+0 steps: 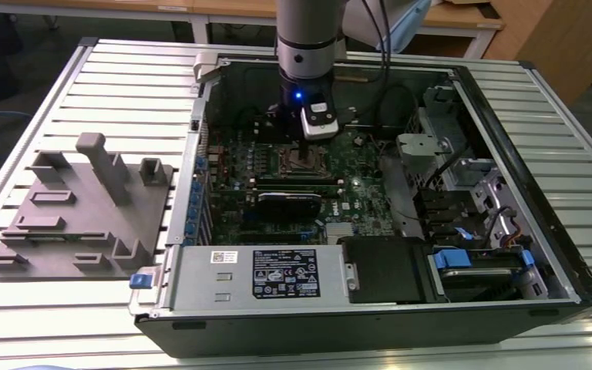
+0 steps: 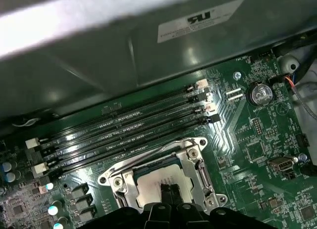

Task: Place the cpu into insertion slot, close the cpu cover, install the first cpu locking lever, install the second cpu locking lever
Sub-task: 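Install the first cpu locking lever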

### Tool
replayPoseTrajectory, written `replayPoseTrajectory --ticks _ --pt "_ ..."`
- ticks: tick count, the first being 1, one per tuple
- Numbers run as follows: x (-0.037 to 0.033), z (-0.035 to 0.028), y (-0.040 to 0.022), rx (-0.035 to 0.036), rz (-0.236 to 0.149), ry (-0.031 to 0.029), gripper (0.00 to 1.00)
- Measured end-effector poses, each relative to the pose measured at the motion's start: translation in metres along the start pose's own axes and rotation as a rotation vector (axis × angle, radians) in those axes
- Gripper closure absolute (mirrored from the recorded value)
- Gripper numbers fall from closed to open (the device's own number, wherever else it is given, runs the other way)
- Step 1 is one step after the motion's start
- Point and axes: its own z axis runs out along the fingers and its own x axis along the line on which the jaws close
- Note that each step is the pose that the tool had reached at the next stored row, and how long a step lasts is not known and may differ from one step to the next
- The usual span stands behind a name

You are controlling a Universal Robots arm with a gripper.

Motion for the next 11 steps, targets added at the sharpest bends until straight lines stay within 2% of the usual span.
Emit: replayPoseTrajectory --ticks 7,11 --pt "-0.0006 0.0002 -0.0017 -0.0058 -0.037 0.0006 0.90" --pt "-0.0006 0.0003 -0.0018 -0.0061 -0.040 0.0006 0.90"
